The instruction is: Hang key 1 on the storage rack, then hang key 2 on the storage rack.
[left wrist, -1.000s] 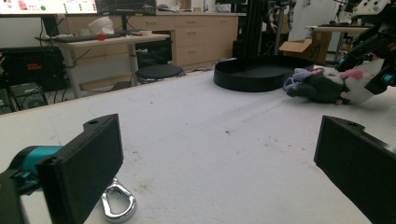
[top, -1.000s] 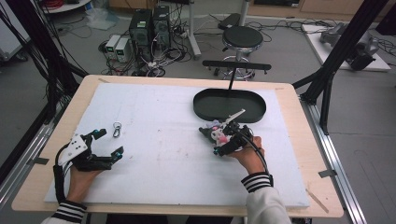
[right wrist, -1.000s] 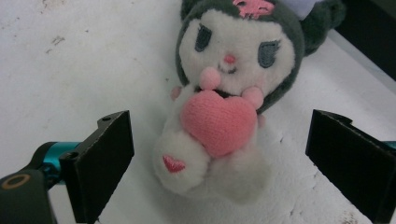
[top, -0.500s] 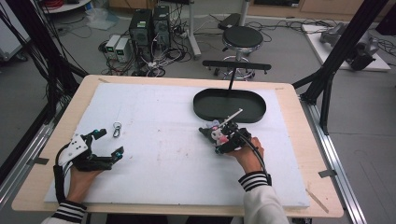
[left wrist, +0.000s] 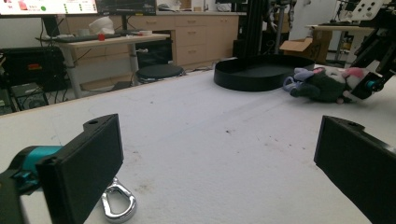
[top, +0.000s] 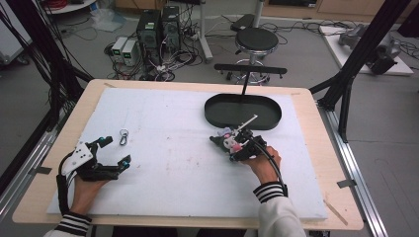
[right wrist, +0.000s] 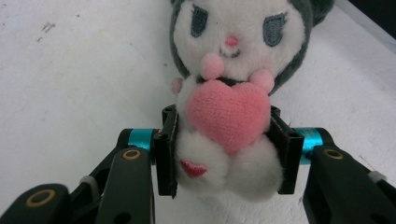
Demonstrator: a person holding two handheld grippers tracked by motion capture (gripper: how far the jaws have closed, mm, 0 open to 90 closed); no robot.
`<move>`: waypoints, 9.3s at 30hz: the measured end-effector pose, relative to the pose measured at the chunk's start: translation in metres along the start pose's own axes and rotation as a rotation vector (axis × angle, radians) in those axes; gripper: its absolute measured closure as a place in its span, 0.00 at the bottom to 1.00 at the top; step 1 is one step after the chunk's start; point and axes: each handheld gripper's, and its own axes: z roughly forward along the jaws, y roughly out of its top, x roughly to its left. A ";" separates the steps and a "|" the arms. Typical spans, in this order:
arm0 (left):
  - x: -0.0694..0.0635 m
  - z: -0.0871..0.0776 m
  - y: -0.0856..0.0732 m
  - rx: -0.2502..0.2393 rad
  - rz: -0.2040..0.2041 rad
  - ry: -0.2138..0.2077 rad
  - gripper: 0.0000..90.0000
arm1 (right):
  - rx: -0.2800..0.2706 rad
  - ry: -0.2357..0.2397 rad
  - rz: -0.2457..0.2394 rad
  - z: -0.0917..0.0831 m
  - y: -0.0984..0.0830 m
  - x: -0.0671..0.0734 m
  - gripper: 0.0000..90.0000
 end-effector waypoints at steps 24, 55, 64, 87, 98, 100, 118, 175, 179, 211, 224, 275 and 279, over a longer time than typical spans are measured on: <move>0.000 0.000 0.000 0.005 0.006 0.000 0.02 | -0.224 0.016 0.024 -0.033 0.003 -0.008 0.62; 0.000 0.000 0.000 0.001 -0.002 -0.002 0.02 | -0.478 -0.050 0.034 -0.070 0.049 -0.020 0.62; 0.000 0.000 0.000 -0.001 -0.001 -0.004 0.02 | -0.506 -0.065 0.036 -0.078 0.069 -0.024 0.62; 0.001 0.000 0.000 -0.001 -0.001 -0.004 0.02 | -0.544 -0.068 0.080 -0.086 0.098 -0.043 0.62; 0.001 0.000 0.000 0.000 -0.001 -0.005 0.02 | -0.533 -0.079 0.093 -0.082 0.106 -0.049 0.62; 0.001 0.000 0.000 -0.001 -0.002 -0.005 0.02 | -0.536 -0.074 0.103 -0.081 0.106 -0.051 0.62; 0.001 0.000 0.000 -0.001 -0.002 -0.004 0.02 | -0.539 -0.081 0.135 -0.075 0.106 -0.060 0.62; 0.000 0.000 0.000 0.000 -0.002 -0.006 0.02 | -0.357 -0.056 0.144 -0.035 0.104 -0.071 0.61; 0.001 0.000 0.000 0.000 -0.001 -0.005 0.02 | -0.354 -0.054 0.146 -0.032 0.105 -0.072 0.61; 0.000 0.000 0.000 0.000 0.003 -0.003 0.02 | -0.420 0.025 0.176 -0.017 0.108 -0.080 0.19; 0.000 0.000 0.000 0.001 0.007 -0.005 0.02 | -0.628 0.067 0.080 -0.069 0.071 -0.049 0.01; 0.000 0.000 0.001 0.003 0.002 0.014 0.02 | -0.831 0.064 -0.091 -0.086 -0.046 -0.023 0.01; 0.003 -0.004 0.002 0.010 0.013 0.035 0.02 | -0.836 0.056 -0.088 -0.087 -0.045 -0.023 0.01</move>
